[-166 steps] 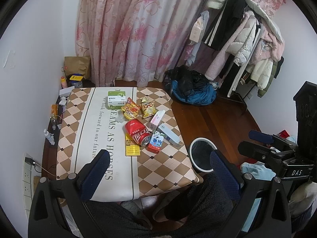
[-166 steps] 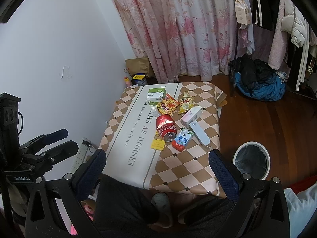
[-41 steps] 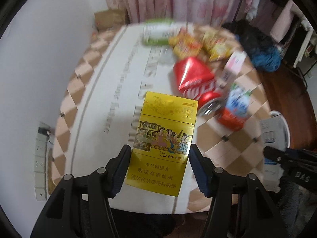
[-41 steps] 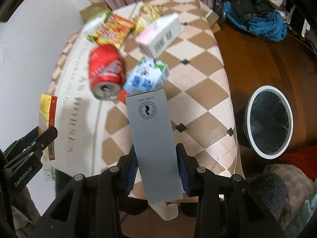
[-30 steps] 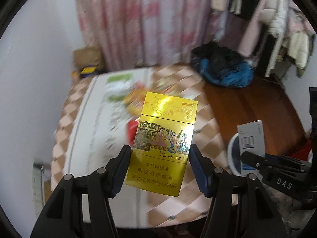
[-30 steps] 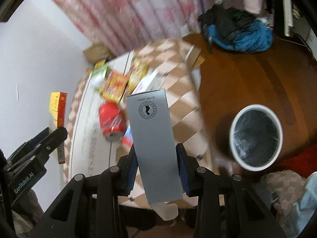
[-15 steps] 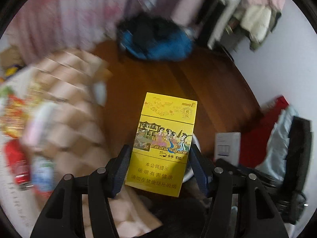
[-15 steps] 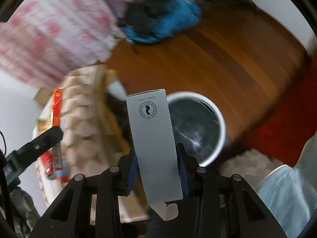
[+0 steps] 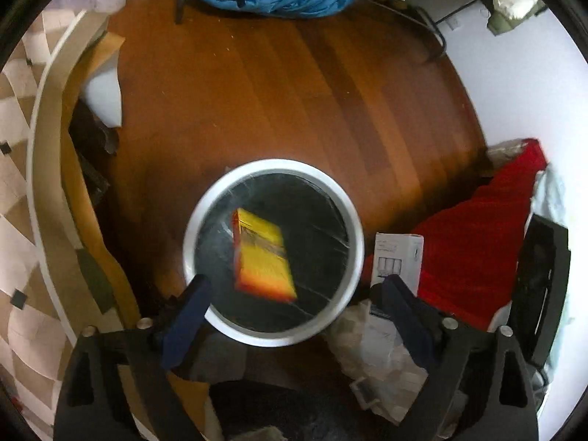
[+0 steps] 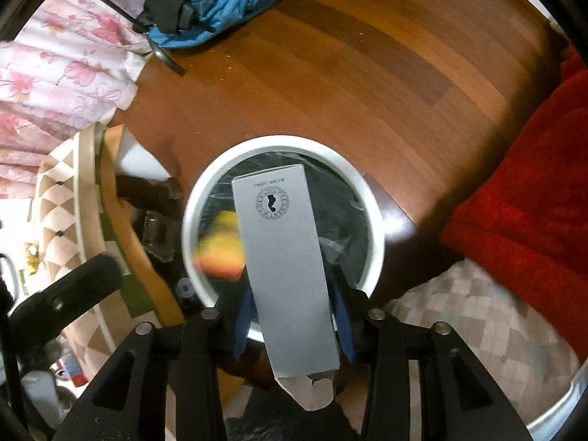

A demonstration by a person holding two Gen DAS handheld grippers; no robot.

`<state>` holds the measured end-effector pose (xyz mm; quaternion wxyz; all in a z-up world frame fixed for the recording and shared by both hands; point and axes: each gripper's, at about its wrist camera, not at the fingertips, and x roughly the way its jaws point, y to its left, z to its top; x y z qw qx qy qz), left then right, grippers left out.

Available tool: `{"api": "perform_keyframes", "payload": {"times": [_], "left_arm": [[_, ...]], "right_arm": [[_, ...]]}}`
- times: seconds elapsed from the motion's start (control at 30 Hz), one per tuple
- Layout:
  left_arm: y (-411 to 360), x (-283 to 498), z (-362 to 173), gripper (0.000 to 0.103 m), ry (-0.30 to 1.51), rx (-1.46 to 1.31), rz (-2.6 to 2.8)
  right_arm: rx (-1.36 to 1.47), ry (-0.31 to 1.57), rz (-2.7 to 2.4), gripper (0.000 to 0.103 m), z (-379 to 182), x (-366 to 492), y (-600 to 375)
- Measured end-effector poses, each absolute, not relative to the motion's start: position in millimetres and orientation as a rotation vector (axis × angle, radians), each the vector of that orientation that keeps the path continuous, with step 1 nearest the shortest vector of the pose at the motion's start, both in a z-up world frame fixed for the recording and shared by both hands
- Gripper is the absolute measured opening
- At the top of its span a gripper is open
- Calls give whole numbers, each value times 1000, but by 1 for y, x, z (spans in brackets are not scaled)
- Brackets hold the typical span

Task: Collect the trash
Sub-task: 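Drop the yellow pack into the white bin with the left tool while the right tool drops the grey box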

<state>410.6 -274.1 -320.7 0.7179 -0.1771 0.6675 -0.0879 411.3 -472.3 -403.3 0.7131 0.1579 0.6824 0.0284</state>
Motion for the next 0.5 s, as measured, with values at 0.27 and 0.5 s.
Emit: {"api": "perform_keyframes", "payload": {"times": [0.27,0.5], "left_arm": [[-269,386,-301,95,1366,-129,-39],[-262,358,-277,95,1325,-54,16]], "right_arm": [[268,1559,-1,98,-403,394,-473],[115,1530,-42,98,-368,367,-456]]}}
